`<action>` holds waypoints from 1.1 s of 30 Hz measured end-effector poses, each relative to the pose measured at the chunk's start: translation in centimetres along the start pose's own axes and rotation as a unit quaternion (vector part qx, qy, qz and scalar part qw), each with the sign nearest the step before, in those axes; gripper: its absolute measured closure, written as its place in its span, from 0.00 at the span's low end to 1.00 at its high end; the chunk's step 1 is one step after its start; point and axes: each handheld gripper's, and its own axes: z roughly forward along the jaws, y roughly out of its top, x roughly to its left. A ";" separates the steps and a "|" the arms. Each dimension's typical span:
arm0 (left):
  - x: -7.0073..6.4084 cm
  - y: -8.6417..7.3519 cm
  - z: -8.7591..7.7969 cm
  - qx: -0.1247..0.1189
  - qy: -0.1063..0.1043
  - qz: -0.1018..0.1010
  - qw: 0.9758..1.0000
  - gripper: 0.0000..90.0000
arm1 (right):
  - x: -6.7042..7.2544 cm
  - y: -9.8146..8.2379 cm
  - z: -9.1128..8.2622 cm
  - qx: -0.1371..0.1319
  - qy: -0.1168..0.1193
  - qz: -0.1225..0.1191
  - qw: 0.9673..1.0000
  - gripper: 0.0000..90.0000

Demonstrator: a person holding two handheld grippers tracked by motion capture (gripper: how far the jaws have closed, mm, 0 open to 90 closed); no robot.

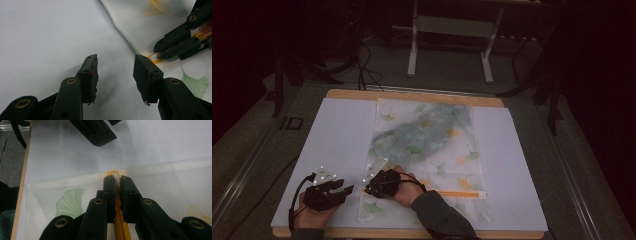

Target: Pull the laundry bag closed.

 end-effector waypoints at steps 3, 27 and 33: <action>-0.1 0.0 0.0 0.000 -0.005 0.001 1.000 0.60 | 0.1 0.0 -0.2 0.002 -0.001 -0.002 1.000 0.93; -2.4 0.4 1.0 0.027 -0.074 0.013 0.997 0.58 | 0.1 0.0 -1.0 -0.007 -0.016 -0.007 1.000 0.93; -2.7 0.5 1.9 0.037 -0.088 0.012 0.995 0.58 | 0.1 0.1 -1.6 -0.007 -0.019 -0.012 1.000 0.93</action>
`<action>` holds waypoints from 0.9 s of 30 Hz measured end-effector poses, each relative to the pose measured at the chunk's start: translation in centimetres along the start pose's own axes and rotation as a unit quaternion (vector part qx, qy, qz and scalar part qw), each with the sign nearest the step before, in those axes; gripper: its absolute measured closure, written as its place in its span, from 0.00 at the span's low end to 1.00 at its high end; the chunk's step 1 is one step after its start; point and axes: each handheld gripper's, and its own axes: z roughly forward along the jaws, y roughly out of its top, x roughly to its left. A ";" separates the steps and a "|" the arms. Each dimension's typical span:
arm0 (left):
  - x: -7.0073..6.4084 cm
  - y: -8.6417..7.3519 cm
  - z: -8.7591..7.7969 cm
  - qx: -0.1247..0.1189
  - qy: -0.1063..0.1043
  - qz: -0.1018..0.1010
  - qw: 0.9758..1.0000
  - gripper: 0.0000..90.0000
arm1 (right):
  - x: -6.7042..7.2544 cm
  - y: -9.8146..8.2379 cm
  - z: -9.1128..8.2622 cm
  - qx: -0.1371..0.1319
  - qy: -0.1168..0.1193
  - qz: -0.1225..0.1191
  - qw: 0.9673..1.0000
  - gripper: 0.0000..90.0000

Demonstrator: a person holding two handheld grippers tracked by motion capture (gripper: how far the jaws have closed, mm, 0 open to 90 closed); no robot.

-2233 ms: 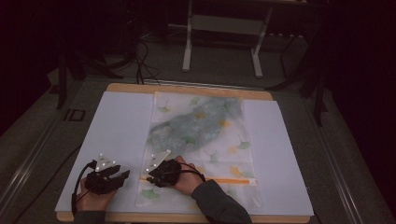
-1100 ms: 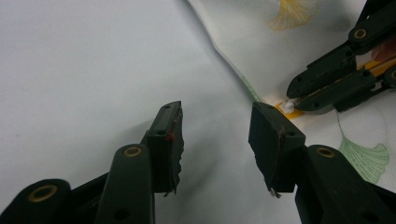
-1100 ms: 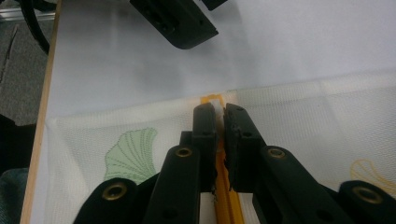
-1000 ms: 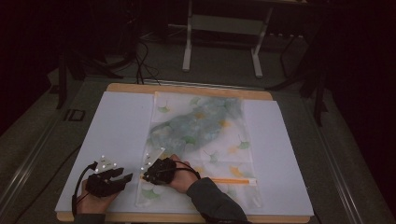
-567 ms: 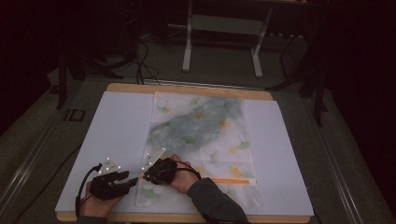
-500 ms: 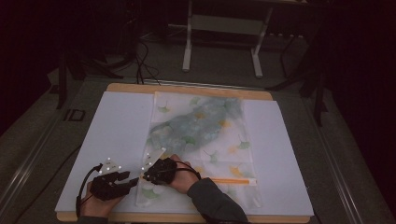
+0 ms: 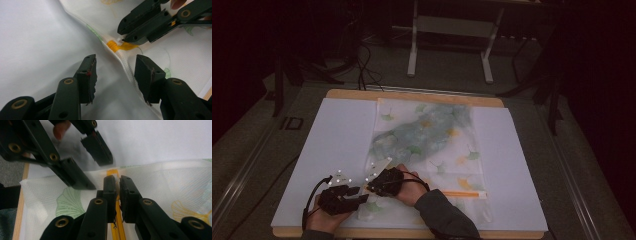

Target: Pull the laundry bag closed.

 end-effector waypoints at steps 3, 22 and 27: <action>0.0 0.2 0.4 0.003 -0.007 0.001 1.000 0.58 | 0.0 0.0 -0.1 -0.001 -0.001 -0.003 1.000 0.93; 0.2 0.7 1.5 0.008 -0.049 0.008 0.999 0.95 | 0.0 -0.3 -0.7 -0.002 -0.004 -0.007 1.000 0.93; 0.2 0.7 1.5 0.009 -0.050 0.008 0.999 0.97 | -0.1 -0.6 -0.6 0.000 0.000 -0.005 1.000 0.93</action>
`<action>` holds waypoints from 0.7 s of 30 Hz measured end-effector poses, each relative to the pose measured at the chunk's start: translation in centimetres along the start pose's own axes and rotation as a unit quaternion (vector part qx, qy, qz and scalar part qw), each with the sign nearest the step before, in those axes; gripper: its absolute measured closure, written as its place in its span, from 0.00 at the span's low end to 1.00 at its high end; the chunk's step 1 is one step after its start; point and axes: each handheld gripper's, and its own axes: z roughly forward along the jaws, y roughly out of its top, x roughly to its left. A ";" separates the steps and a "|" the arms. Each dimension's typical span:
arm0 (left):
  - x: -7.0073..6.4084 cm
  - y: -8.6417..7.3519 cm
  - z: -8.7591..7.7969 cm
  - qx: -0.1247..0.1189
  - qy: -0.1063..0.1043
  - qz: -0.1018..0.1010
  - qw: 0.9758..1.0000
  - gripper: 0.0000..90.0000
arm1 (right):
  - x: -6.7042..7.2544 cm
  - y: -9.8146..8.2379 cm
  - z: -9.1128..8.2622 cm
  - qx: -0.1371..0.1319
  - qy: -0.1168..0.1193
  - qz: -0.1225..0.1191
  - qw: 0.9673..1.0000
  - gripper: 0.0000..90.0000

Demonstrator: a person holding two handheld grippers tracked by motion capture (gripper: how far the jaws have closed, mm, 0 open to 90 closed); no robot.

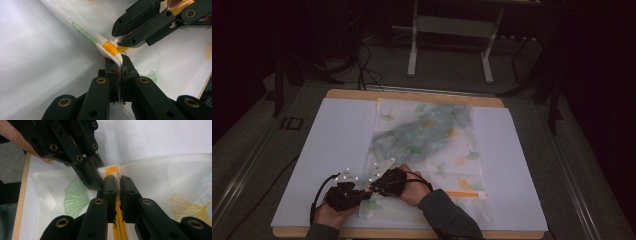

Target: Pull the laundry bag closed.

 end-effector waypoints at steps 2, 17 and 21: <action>0.0 0.0 0.0 0.001 0.001 0.001 1.000 0.97 | 0.0 -0.1 0.1 0.000 0.002 0.002 1.000 0.94; -0.1 0.0 -0.2 -0.002 0.006 0.004 1.000 0.98 | -0.1 -0.7 0.6 0.009 0.008 0.000 1.000 0.94; 0.0 0.0 -0.4 -0.006 0.006 0.003 1.000 0.98 | 0.0 -1.0 0.9 0.020 0.002 -0.002 1.000 0.94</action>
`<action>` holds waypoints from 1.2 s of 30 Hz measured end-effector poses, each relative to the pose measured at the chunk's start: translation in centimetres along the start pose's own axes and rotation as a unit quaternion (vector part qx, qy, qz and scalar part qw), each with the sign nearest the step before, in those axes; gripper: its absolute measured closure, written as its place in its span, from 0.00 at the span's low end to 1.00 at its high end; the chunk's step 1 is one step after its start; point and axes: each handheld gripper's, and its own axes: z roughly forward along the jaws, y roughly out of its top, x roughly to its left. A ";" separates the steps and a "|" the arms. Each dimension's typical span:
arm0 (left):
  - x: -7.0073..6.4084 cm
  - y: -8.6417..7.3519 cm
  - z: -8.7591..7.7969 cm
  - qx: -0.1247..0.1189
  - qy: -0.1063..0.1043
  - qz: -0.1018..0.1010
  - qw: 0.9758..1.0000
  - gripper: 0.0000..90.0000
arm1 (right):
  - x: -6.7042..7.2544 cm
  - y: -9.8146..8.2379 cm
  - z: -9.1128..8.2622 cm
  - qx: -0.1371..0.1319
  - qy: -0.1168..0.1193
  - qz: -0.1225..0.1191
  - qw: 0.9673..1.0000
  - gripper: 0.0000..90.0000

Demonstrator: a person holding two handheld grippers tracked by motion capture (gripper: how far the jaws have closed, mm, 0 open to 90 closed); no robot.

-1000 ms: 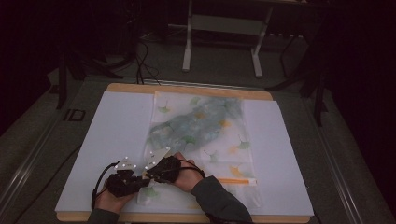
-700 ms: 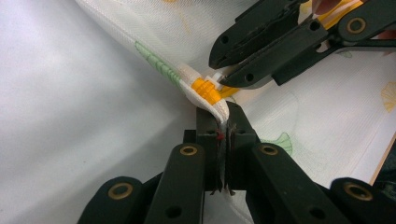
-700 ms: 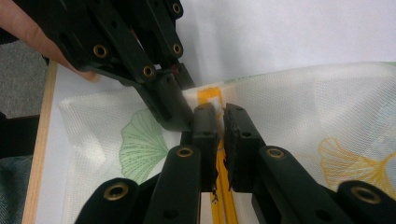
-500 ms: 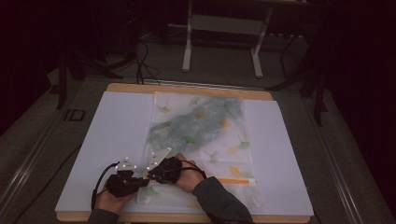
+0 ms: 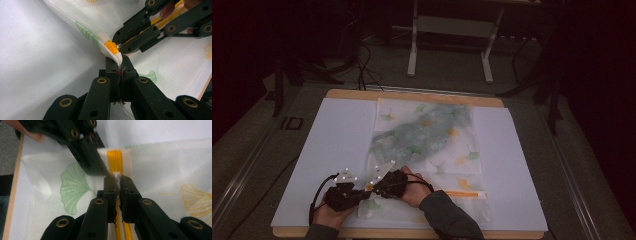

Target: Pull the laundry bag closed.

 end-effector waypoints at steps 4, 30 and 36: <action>0.0 0.0 -0.1 -0.002 0.000 0.000 1.000 0.98 | -0.1 -0.3 0.2 0.002 0.002 0.002 1.000 0.94; 0.1 0.0 -0.8 -0.025 -0.003 0.002 1.000 0.98 | 0.0 -0.7 -0.8 0.045 -0.014 -0.005 0.999 0.94; 0.2 -0.1 -0.9 -0.027 -0.004 0.002 1.000 0.98 | 0.0 -0.9 -1.2 0.059 -0.016 -0.004 0.998 0.94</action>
